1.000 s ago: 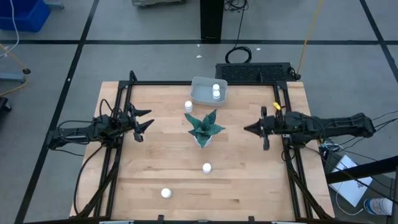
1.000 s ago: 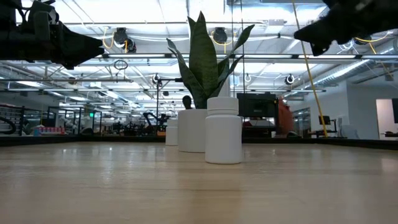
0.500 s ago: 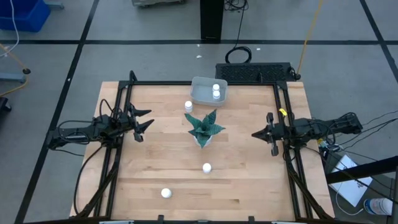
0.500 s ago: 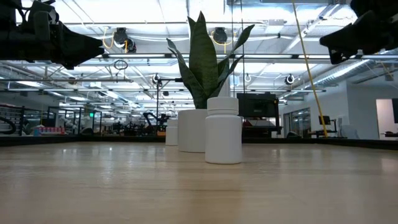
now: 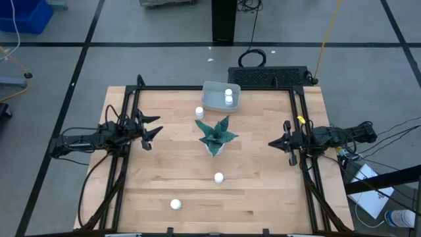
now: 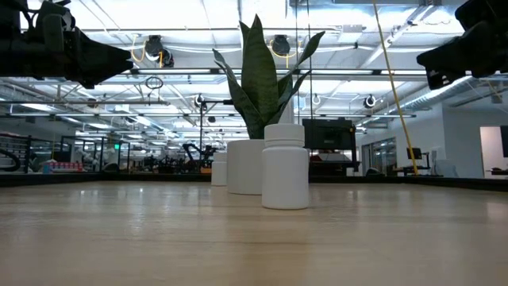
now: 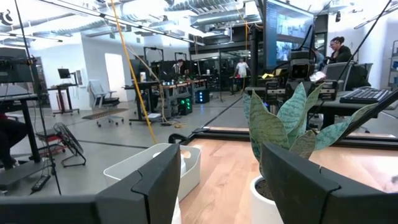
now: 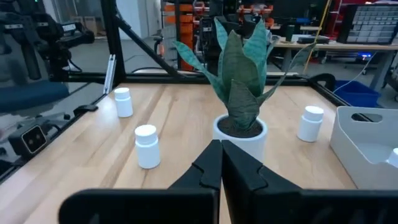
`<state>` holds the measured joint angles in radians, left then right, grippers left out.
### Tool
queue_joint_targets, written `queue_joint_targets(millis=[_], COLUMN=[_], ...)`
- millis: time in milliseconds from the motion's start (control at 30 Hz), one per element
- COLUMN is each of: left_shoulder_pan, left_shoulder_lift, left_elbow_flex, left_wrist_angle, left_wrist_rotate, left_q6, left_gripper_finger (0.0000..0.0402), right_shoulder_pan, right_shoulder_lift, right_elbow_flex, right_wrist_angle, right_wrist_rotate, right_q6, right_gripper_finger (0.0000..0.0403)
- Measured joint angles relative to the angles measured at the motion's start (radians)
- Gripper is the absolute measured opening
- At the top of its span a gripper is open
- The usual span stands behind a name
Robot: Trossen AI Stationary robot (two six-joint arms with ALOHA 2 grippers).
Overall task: Pick and place pill bottles into a basket
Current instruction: Put the white medicine bottle into the gray bin
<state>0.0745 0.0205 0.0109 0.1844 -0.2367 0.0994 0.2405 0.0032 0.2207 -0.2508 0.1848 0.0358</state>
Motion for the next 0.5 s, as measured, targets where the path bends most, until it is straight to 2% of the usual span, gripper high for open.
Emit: queue_joint_targets(millis=[267,500], left_shoulder_pan=[0.0,0.0], left_shoulder_lift=[0.0,0.0], left_elbow_flex=[0.0,0.0], left_wrist_angle=[0.0,0.0], left_wrist_rotate=[0.0,0.0], left_q6=[0.0,0.0], left_gripper_finger=[0.0227,0.0227], right_shoulder_pan=[0.003,0.003], right_shoulder_lift=[0.003,0.005], right_elbow_flex=[-0.054,-0.132], right_wrist_angle=[0.034,0.183], right_wrist_rotate=[-0.007,-0.033], right_q6=[0.123,0.159], right_gripper_finger=[0.0,0.0])
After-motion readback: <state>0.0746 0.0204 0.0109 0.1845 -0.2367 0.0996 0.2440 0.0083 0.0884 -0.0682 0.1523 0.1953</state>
